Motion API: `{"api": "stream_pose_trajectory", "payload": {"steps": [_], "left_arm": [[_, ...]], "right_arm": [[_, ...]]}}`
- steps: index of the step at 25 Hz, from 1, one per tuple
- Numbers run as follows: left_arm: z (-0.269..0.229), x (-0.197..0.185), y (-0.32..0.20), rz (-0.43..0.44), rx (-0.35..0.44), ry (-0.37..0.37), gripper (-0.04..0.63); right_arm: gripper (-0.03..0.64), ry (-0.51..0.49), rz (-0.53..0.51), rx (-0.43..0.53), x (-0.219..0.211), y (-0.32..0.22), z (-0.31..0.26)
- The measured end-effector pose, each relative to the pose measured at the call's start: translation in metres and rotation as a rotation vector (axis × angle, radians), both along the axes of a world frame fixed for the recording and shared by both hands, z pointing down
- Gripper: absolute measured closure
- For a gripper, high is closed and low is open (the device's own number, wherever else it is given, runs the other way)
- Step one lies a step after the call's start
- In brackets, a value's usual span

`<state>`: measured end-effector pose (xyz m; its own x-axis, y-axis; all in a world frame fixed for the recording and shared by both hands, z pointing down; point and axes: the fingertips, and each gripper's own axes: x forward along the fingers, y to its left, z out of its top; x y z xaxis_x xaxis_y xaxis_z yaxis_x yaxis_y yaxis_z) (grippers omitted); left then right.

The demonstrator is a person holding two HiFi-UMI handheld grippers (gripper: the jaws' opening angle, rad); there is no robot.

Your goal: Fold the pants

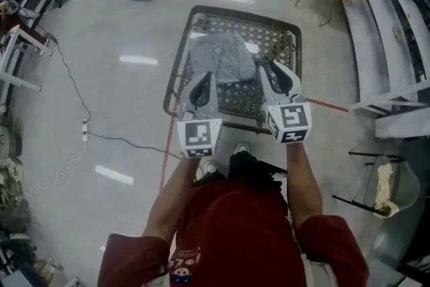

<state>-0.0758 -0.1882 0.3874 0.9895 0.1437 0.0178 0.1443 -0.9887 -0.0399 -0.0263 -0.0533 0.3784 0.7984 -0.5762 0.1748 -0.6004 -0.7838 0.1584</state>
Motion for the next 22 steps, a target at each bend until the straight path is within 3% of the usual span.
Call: {"api": "stream_pose_trajectory", "payload": {"steps": [7,11,14,22], "left_arm": [[-0.004,-0.002,0.040,0.019,-0.005,0.000,0.591],[-0.013,0.001,0.058,0.007,-0.003,0.025,0.591],[-0.014,0.003,0.069,-0.001,0.016,0.026,0.591],[-0.005,0.003,0.086,0.014,0.044,-0.003,0.591]], "right_arm": [[0.538,0.018,0.045,0.043,-0.018,0.048,-0.011],[0.577,0.026,0.054,0.093,-0.022,0.072,-0.018],[0.615,0.015,0.039,0.101,-0.023,0.081,-0.015],[0.615,-0.026,0.041,0.181,-0.015,0.094,-0.018]]}}
